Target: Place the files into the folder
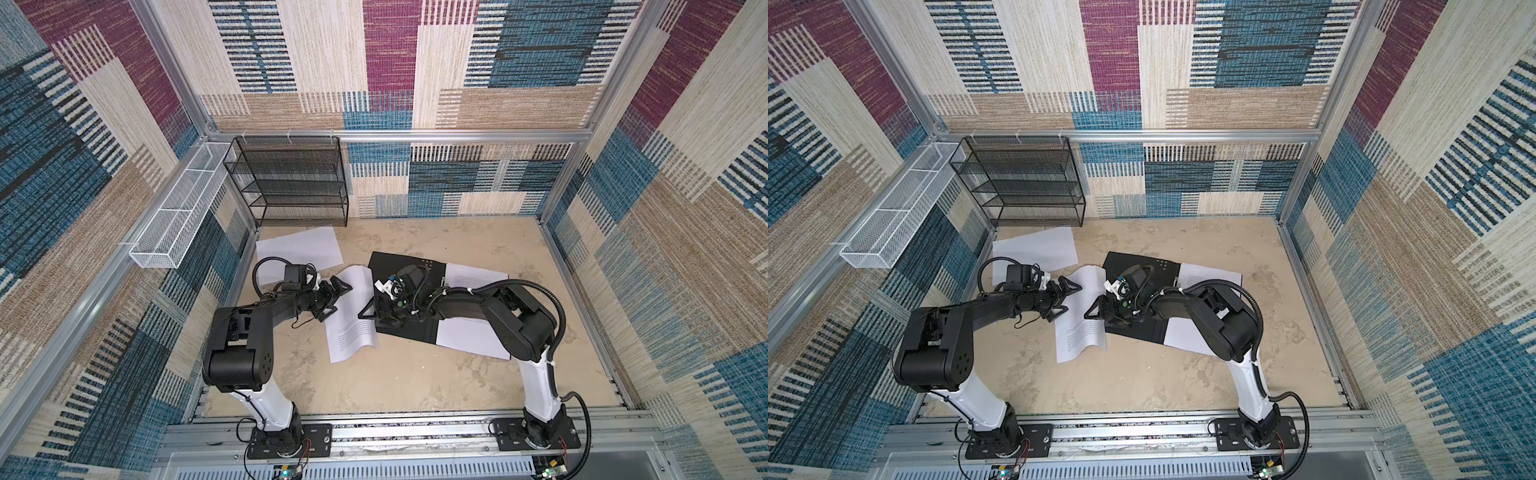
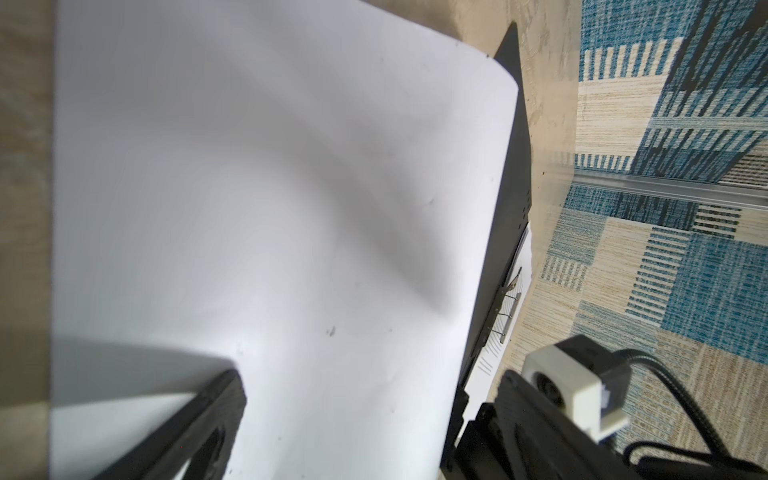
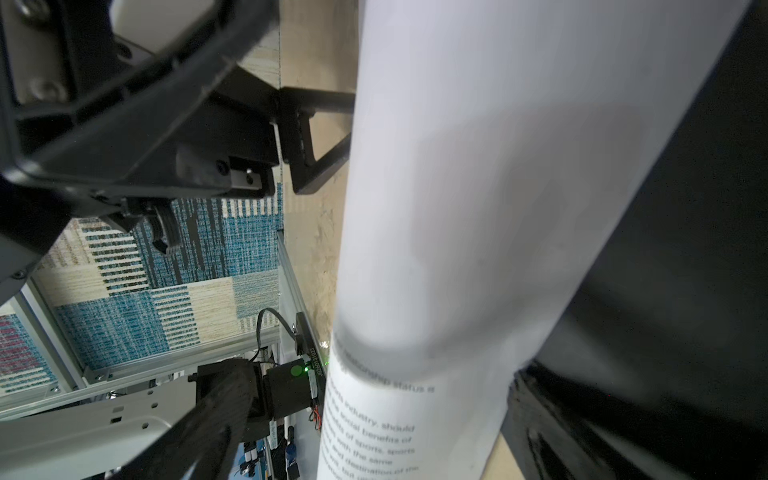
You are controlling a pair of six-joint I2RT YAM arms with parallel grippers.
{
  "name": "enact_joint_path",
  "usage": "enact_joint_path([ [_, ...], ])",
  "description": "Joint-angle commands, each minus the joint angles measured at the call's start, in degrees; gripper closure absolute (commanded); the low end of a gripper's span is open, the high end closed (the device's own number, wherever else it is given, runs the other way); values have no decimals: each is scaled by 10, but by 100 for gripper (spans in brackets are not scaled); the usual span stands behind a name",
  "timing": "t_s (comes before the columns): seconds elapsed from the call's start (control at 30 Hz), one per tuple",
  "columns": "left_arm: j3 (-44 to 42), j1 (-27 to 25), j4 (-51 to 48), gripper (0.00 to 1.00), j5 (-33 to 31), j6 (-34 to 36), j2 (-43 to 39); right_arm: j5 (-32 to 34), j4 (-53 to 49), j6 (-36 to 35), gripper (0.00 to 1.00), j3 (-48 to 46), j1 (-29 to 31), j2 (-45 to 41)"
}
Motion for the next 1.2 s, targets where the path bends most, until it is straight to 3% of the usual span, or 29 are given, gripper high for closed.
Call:
enact_joint_path([
  [0.0, -14, 3, -121, 1, -92, -3, 20, -12, 36, 43, 0, -14, 9, -2],
  [0.2, -19, 10, -123, 1, -87, -4, 20, -28, 67, 41, 0, 24, 12, 33],
  [0.47, -11, 14, -145, 1, -79, 2, 9, -24, 4, -74, 0, 165, -4, 85],
  [0.63, -4, 18, -160, 1, -82, 8, 8, -39, -12, -120, 0, 193, -19, 97],
  [0.9, -7, 25, -159, 1, -82, 6, 12, -37, -27, -112, 1, 185, -39, 90],
  [1.17, -12, 35, -153, 1, -75, 1, 15, -2, -14, -63, 19, 156, -39, 90],
])
